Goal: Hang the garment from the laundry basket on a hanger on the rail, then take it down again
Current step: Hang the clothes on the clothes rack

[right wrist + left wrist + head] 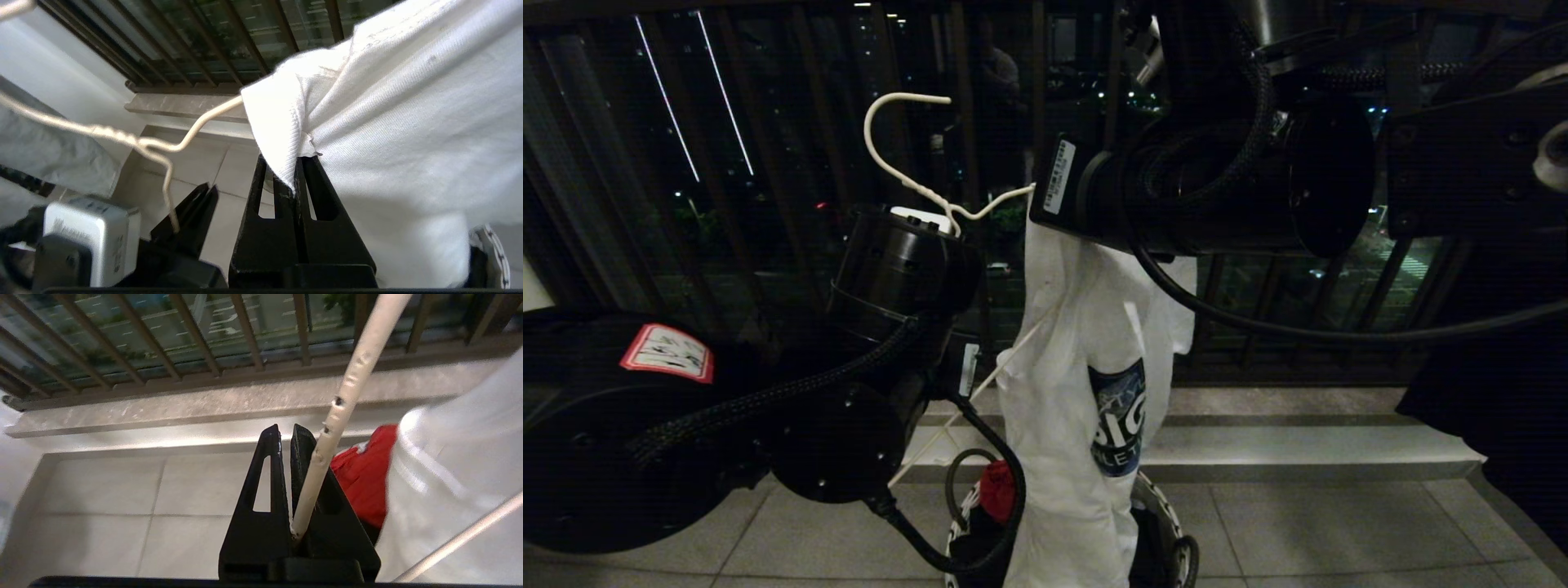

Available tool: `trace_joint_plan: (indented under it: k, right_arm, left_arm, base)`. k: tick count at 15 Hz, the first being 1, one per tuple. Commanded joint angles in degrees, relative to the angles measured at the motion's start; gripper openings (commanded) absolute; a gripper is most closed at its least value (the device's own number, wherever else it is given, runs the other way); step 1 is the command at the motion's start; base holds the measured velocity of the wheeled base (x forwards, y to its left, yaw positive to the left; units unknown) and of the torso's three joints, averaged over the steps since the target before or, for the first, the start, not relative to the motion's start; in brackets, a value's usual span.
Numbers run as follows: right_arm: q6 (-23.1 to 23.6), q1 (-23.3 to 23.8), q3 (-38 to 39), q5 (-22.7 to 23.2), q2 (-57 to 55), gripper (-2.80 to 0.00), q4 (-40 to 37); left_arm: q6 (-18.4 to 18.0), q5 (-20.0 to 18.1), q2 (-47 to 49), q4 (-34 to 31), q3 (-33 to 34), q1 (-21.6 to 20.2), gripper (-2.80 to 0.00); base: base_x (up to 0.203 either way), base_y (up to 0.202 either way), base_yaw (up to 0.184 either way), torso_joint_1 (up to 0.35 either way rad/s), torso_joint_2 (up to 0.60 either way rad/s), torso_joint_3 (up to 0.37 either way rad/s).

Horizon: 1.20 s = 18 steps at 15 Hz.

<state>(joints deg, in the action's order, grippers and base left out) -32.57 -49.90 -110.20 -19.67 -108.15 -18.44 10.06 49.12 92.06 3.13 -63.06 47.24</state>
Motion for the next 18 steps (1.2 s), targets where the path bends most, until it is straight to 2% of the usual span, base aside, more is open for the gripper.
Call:
trace_joint_plan:
  k: [1, 9, 12, 17, 18]
  right_arm:
    - [1.2, -1.3, -0.2, -0.1, -0.2, -2.80, 0.0]
    - [4.3, -3.6, -0.9, 0.0, -0.5, -2.80, 0.1]
    - [6.1, -3.6, -0.9, 0.1, -0.2, -2.80, 0.2]
    - [7.3, -4.3, -1.2, 0.1, 0.2, -2.80, 0.2]
    - [7.3, -4.7, -1.2, 0.0, 0.4, -2.80, 0.1]
  left_arm:
    - [0.1, -0.6, 0.4, 1.3, 0.0, 0.0, -2.80]
    - [0.1, -1.8, 0.0, 3.4, 0.1, 0.0, -2.80]
    - [0.5, -10.9, -2.9, 5.2, 1.1, 0.0, -2.80]
    - [2.4, -19.7, -6.5, 5.3, 2.7, 0.0, -2.80]
    - [2.7, -20.2, -6.7, 5.4, 2.9, -0.1, -2.80]
  base:
    - [0.000, 0.000, 0.000, 0.000, 0.00, 0.000]
    - [0.000, 0.000, 0.000, 0.000, 0.00, 0.000]
    - [0.000, 0.000, 0.000, 0.000, 0.00, 0.000]
    - [0.000, 0.000, 0.000, 0.000, 0.00, 0.000]
    - [0.000, 0.000, 0.000, 0.000, 0.00, 0.000]
